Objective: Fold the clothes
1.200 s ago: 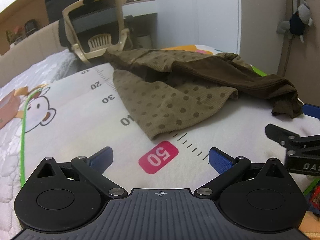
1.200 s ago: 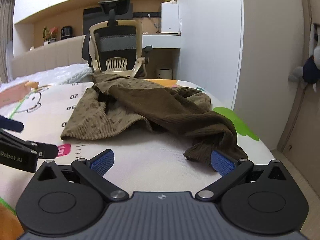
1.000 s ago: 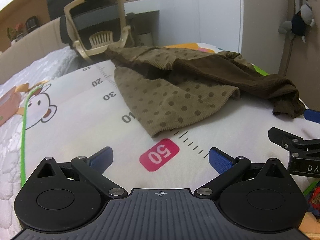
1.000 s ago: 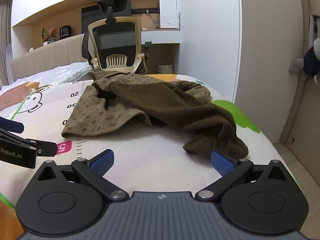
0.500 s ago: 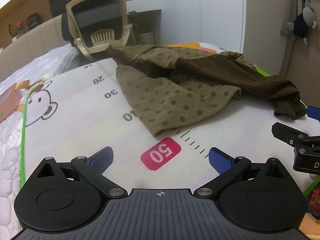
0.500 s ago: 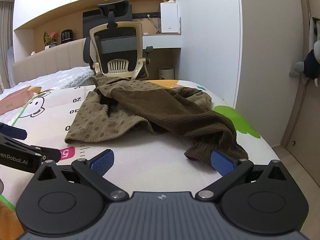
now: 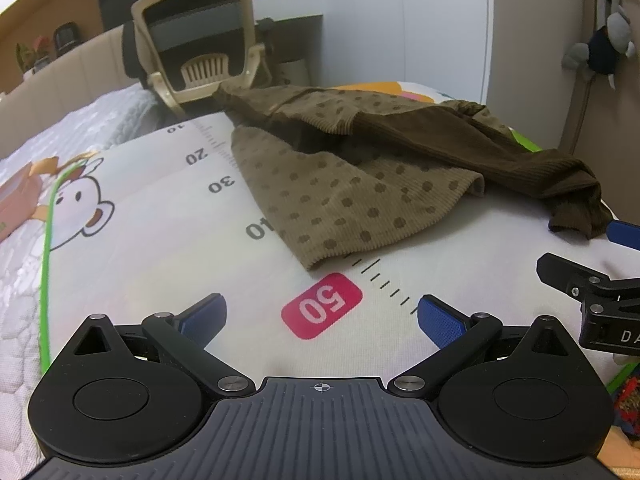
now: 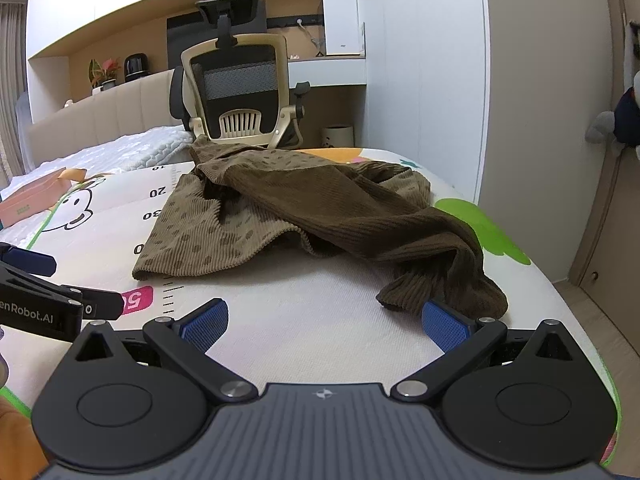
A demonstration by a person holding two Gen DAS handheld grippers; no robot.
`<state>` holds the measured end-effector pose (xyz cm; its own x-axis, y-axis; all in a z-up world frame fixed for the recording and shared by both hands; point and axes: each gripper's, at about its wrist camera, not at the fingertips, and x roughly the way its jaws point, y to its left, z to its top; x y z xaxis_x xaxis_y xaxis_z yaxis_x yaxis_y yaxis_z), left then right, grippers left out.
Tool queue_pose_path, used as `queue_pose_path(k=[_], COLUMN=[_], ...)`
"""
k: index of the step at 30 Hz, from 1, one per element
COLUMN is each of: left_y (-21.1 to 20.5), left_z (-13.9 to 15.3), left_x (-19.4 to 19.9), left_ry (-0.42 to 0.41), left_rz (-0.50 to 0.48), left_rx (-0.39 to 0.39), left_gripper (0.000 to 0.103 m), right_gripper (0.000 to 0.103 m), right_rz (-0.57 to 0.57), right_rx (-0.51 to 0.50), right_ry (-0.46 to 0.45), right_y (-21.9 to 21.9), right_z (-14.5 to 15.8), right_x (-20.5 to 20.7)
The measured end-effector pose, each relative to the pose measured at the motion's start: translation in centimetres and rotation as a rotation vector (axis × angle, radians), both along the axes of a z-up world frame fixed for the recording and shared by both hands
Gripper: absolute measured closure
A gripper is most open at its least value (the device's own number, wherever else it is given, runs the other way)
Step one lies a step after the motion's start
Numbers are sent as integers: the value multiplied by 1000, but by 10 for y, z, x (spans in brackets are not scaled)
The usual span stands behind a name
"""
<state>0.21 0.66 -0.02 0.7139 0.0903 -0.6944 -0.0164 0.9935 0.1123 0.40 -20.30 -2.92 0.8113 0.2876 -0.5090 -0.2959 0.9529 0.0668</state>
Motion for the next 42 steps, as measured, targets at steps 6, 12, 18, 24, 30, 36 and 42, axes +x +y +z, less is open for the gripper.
queue_pose_path(k=[6,12,18,24,30,36,42], left_y=[1,1,1,1,2,2,2], left_z=[-1,-2,-2,-3,-4,-5,-6], left_x=[1,2,2,2,2,2,2], left_ry=[7,14,16,19,24,27,29], left_rz=[2,2,3,5,5,4,7], left_rx=[-4,-9,-10,-11,-14,-13,-15], left_gripper=[0,0,0,0,0,0,0], right_gripper=[0,0,0,0,0,0,0], right_rz=[3,8,9,10,12,14,16], right_rx=[-2,-3,-3,-2,-1,-2,-5], right_ry=[4,11,13,18,20,24,24], right_y=[2,2,3,3,3,3,3], right_z=[-1,-1,-2,-2,-3,-4,-3], right_x=[0,1,1,2,2,2,1])
